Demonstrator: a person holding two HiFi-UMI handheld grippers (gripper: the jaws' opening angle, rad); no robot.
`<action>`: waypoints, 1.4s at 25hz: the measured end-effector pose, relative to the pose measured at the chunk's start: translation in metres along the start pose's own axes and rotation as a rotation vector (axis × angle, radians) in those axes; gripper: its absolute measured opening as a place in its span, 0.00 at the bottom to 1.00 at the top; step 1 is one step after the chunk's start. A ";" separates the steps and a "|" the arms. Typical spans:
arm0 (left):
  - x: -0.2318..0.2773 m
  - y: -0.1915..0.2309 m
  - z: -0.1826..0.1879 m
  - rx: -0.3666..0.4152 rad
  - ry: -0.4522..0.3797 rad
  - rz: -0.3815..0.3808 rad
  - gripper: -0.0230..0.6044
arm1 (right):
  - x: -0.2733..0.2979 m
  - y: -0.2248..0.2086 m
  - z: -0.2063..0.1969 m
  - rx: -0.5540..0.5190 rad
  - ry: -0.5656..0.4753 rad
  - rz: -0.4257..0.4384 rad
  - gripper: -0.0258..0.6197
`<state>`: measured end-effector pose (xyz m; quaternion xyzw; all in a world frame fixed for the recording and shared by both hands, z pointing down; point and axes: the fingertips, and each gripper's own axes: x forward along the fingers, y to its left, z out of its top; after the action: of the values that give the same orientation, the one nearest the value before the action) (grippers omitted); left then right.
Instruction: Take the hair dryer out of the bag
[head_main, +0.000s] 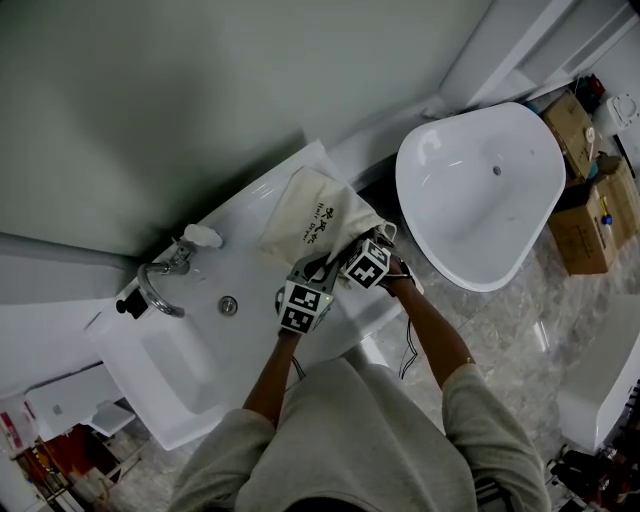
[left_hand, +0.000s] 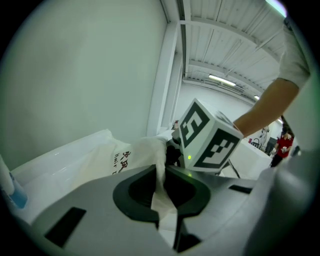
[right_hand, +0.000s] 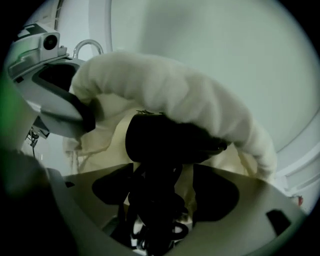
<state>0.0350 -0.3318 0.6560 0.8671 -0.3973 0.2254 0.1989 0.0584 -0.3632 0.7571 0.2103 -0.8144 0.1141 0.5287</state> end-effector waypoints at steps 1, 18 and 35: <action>0.000 0.000 0.000 -0.002 -0.001 0.001 0.10 | 0.002 0.000 -0.001 0.010 0.009 0.005 0.60; -0.002 0.008 -0.002 -0.053 -0.021 0.009 0.10 | 0.016 0.013 -0.003 0.020 0.060 0.110 0.51; -0.003 0.013 -0.002 -0.050 -0.010 0.038 0.10 | 0.007 0.025 -0.006 -0.025 0.042 0.145 0.45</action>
<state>0.0226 -0.3370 0.6578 0.8552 -0.4203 0.2147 0.2144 0.0490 -0.3405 0.7669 0.1417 -0.8175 0.1460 0.5388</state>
